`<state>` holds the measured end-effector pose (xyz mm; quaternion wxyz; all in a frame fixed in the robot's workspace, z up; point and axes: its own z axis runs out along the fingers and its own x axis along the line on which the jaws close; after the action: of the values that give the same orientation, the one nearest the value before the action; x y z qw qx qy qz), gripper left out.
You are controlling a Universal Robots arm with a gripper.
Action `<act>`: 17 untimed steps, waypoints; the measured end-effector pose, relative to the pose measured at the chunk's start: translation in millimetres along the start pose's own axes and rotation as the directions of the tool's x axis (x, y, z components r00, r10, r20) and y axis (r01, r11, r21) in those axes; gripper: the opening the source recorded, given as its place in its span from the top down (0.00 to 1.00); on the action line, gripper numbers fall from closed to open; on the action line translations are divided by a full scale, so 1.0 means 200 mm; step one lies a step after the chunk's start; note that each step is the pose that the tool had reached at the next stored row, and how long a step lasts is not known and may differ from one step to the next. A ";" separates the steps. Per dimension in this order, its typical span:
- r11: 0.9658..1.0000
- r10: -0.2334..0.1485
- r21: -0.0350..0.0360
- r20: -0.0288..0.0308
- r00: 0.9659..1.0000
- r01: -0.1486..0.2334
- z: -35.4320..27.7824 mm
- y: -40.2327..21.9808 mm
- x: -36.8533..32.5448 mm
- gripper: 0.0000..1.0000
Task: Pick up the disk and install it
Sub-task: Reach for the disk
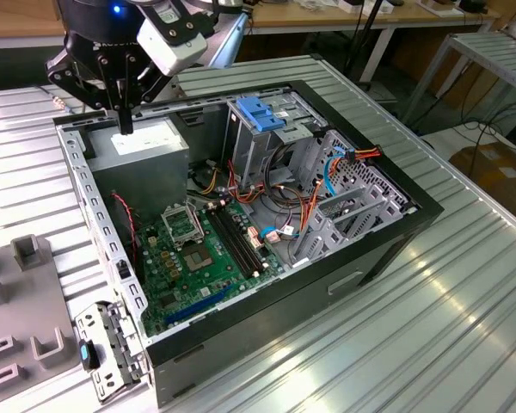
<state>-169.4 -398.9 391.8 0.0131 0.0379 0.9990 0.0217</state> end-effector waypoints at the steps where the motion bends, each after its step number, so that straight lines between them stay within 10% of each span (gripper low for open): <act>1: 1.000 0.000 0.000 0.000 1.000 0.000 0.000 0.000 0.004 0.89; 17: 1.000 0.000 0.000 0.000 1.000 0.000 0.001 -0.005 0.065 0.89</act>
<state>-182.5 -398.9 391.2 0.0131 0.0379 0.9990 0.0217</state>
